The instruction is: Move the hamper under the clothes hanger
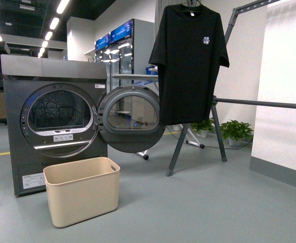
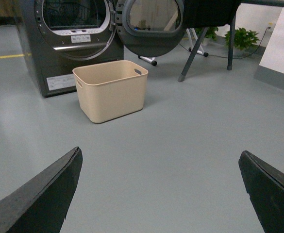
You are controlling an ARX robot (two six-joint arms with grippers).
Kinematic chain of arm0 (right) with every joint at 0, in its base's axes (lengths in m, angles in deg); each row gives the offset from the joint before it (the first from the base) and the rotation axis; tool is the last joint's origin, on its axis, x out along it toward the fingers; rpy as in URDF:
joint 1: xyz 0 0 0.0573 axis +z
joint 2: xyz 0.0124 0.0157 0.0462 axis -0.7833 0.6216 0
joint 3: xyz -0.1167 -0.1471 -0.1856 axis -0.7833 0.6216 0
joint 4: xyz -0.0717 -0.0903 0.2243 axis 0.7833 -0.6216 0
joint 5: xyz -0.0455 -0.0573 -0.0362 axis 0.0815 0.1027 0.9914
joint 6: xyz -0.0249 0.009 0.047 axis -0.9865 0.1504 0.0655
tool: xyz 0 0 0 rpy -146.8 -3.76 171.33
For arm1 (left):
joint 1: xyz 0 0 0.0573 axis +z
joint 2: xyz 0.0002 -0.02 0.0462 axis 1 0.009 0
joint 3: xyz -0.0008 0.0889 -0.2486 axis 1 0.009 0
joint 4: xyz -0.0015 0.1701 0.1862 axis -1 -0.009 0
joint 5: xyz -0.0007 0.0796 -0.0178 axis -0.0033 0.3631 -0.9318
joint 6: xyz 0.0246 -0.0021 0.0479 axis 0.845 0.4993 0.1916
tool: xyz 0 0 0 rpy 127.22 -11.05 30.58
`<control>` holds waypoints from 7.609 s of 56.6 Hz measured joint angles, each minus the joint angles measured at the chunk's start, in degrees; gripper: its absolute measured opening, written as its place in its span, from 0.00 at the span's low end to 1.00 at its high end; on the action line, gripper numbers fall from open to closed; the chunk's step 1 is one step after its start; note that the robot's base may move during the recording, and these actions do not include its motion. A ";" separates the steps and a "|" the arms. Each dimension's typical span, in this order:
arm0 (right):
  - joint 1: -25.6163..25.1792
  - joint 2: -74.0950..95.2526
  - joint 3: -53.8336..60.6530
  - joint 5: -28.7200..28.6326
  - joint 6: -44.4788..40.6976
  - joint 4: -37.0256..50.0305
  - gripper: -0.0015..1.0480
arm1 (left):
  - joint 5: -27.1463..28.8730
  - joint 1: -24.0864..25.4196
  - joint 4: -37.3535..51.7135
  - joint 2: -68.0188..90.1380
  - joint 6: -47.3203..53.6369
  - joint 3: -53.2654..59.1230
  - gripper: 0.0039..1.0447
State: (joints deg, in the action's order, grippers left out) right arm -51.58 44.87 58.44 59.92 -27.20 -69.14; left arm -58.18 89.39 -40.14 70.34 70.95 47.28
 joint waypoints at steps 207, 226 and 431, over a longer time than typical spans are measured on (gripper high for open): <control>6.78 92.54 -31.39 -7.54 5.53 33.27 0.92 | 5.33 3.28 32.06 106.09 -5.55 -38.42 0.94; 10.16 119.80 -55.08 -4.26 -1.84 13.40 0.92 | 8.87 -3.21 18.01 131.82 -5.18 -65.42 0.94; 7.93 135.53 -65.83 10.60 5.33 12.17 0.03 | 3.52 -11.39 11.61 138.73 -8.66 -73.79 0.03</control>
State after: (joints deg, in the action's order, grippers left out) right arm -43.64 180.41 -7.39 70.53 -21.87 -56.97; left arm -54.66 78.00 -28.53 209.06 62.30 -26.51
